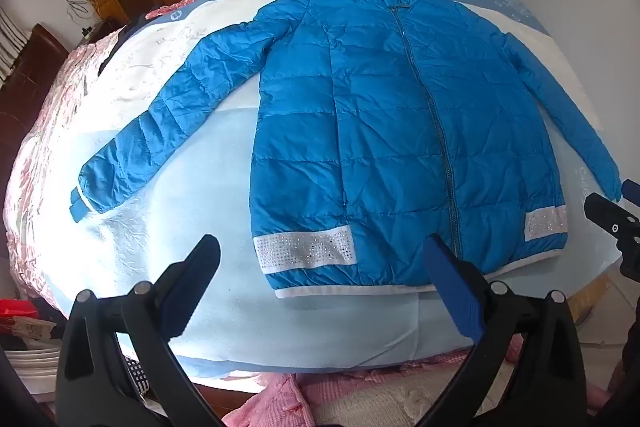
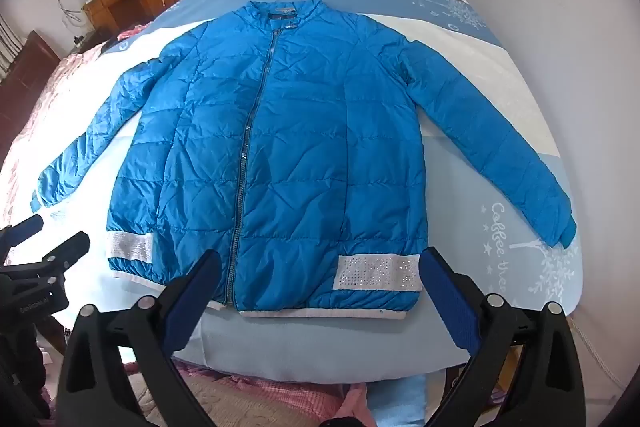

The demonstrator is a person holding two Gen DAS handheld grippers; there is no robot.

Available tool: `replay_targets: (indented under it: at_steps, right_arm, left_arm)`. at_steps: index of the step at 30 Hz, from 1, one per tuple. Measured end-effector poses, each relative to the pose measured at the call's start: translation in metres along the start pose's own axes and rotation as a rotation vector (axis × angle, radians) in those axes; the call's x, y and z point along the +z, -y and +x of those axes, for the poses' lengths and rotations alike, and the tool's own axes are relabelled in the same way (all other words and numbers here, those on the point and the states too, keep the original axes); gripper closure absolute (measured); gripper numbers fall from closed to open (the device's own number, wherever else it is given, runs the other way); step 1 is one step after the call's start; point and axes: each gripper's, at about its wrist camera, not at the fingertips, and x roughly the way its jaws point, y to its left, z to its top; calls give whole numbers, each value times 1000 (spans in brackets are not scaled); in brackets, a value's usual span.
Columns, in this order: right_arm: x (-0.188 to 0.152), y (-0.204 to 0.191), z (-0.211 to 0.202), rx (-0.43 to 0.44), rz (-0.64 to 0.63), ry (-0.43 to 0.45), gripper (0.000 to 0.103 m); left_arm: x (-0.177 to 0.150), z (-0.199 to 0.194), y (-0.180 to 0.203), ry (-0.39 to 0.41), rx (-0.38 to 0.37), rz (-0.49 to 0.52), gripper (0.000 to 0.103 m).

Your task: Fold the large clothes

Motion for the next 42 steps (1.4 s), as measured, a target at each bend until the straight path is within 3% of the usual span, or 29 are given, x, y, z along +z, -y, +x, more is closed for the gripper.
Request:
replay_targets:
  at_steps: [42]
  right_arm:
    - [3, 1, 1, 4, -2, -5, 4]
  left_arm:
    - [1, -3, -3, 22, 19, 5, 3]
